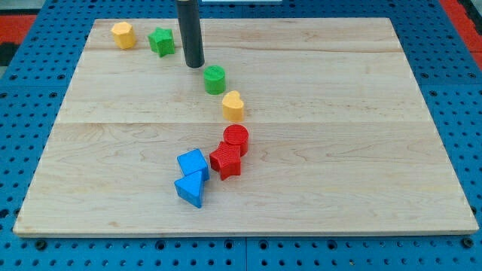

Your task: Place the green circle towards the top of the yellow heart

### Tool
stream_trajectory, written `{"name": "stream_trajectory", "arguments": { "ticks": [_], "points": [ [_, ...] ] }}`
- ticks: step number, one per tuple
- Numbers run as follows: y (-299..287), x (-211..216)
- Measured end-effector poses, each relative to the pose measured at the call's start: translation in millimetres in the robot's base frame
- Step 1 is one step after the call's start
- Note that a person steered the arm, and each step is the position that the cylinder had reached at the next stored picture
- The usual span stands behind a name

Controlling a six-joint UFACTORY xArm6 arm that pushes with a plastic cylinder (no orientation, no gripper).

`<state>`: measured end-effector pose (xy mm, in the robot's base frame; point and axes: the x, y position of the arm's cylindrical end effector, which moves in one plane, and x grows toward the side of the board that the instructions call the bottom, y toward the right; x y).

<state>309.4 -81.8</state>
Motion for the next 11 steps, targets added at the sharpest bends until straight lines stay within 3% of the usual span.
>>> {"name": "stream_trajectory", "arguments": {
  "ticks": [3,4,6,8,9,10,11],
  "points": [
    [-54,0],
    [-27,23],
    [-17,23],
    [42,24],
    [44,37],
    [45,34],
    [26,-5]
  ]
}}
